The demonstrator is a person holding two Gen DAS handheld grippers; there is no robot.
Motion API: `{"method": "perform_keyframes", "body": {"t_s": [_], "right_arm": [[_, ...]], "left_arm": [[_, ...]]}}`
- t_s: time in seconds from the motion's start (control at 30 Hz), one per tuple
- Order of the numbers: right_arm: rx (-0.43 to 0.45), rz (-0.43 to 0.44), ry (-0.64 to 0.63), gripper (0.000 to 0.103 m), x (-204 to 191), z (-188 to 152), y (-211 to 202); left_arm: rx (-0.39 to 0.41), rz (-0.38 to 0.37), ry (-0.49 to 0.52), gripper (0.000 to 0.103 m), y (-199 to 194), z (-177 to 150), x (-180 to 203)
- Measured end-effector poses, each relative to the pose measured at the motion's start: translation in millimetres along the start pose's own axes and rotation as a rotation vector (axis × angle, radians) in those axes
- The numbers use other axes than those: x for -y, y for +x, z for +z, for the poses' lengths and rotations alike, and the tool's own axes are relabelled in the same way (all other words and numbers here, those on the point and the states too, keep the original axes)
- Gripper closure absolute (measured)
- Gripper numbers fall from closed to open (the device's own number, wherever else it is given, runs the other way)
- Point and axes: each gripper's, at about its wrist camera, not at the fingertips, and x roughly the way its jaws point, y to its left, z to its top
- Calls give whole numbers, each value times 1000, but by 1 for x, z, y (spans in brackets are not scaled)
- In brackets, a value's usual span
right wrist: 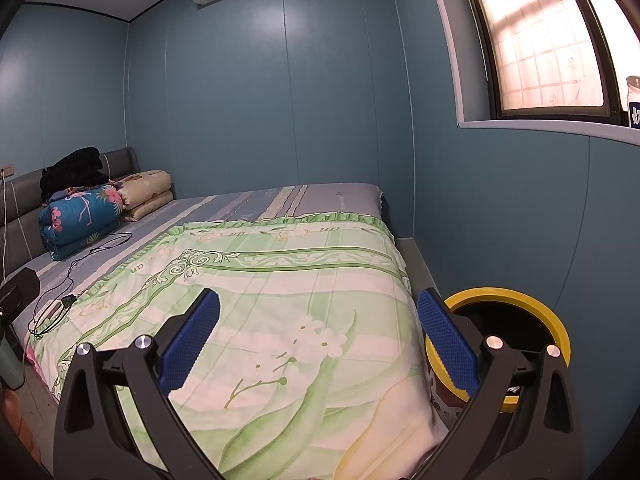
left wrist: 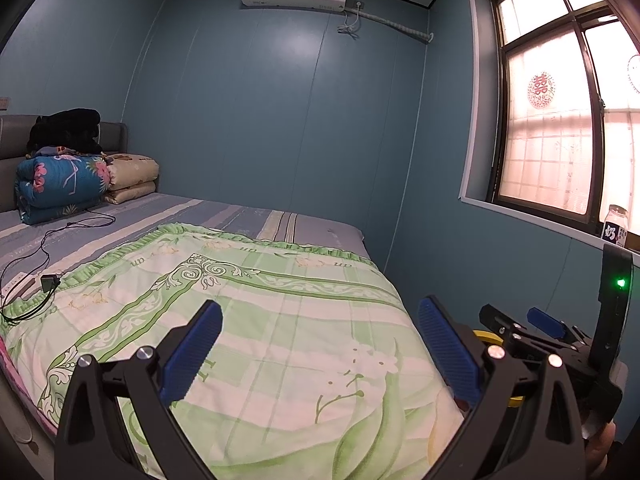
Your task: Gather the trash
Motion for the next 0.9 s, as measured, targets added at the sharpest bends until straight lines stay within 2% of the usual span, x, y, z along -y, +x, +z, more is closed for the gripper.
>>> {"method": "perform_keyframes", "body": {"t_s": [0.9], "right_arm": [[-29,-4,22,8,1,-4,4]], "left_arm": [[-27,-32,-12,8,6,-3,-2]]}}
